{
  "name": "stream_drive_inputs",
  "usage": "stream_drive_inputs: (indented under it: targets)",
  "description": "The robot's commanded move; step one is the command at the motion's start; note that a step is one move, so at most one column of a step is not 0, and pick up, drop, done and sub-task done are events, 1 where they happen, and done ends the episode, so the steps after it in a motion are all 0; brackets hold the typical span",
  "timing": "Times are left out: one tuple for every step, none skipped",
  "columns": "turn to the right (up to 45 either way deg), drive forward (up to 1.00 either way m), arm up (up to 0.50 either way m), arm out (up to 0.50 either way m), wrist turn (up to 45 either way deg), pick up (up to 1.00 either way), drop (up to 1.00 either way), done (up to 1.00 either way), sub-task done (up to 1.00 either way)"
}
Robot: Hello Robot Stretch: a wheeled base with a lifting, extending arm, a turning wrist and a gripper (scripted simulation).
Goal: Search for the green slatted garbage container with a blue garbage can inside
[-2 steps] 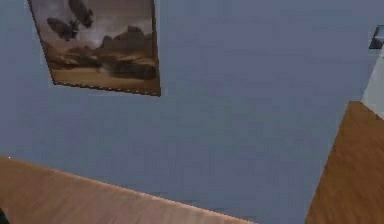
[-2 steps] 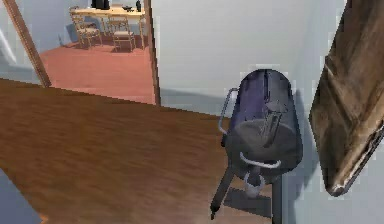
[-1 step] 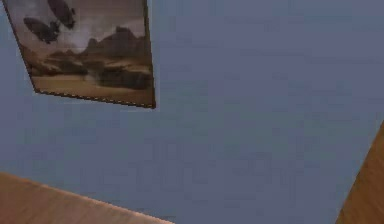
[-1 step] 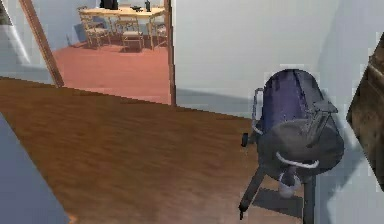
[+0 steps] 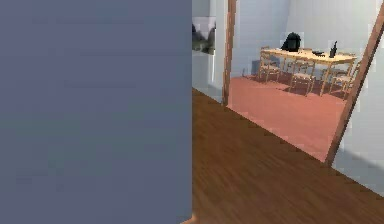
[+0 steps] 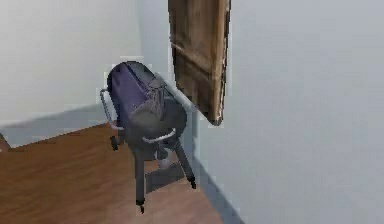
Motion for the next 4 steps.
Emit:
stream_drive_inputs:
  targets:
    - [30.0,0.00,0.00,0.00,0.0,0.00,0.00,0.00,0.00]
    - [0.0,0.85,0.00,0.00,0.0,0.00,0.00,0.00,0.00]
    - [-15.0,0.00,0.00,0.00,0.0,0.00,0.00,0.00,0.00]
    - [0.0,0.50,0.00,0.00,0.0,0.00,0.00,0.00,0.00]
